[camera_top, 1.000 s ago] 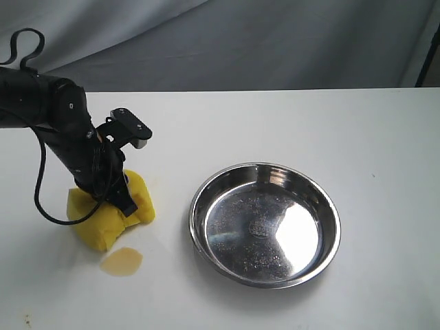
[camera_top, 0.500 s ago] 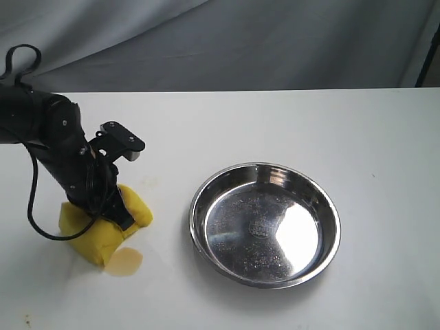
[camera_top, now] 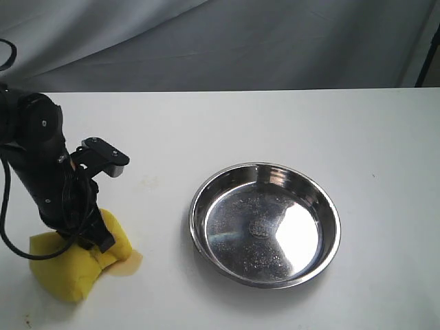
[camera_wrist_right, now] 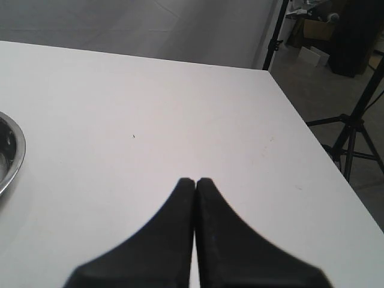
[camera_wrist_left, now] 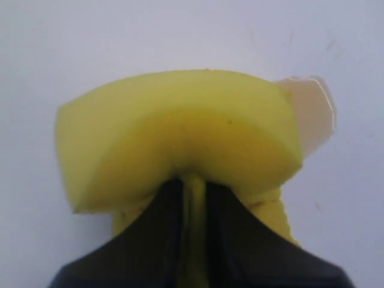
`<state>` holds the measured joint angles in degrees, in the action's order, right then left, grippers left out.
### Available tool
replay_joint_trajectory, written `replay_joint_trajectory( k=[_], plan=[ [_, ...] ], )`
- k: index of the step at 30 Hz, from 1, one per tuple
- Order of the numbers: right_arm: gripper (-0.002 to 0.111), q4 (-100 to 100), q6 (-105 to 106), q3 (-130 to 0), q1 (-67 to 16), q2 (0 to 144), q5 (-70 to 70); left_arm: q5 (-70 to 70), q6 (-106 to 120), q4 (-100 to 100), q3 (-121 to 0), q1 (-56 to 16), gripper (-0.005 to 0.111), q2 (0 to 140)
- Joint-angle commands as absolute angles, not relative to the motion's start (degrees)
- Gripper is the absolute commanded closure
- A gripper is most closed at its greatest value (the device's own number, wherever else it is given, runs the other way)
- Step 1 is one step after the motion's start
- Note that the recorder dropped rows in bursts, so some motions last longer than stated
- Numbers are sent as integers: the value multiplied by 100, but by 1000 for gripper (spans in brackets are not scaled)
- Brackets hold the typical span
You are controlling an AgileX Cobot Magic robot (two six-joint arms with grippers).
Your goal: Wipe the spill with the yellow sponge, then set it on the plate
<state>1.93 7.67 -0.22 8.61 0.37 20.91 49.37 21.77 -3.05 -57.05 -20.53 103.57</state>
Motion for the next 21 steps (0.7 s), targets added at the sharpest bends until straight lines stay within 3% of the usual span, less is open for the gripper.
replay_joint_trajectory(
  k=[1, 6, 13, 21],
  plan=[
    [108, 202, 797, 0, 852, 0, 2044, 4810, 2135, -585, -5250, -2060, 107, 10303],
    [108, 202, 797, 0, 852, 0, 2044, 4305, 2217, -1257, -4898, -2060, 107, 10303],
    [108, 202, 797, 0, 852, 0, 2044, 4498, 4149, -3472, -4862, -2182, 107, 10303],
    [108, 202, 797, 0, 852, 0, 2044, 4091, 4276, -3489, -4862, -2695, 107, 10303]
  ],
)
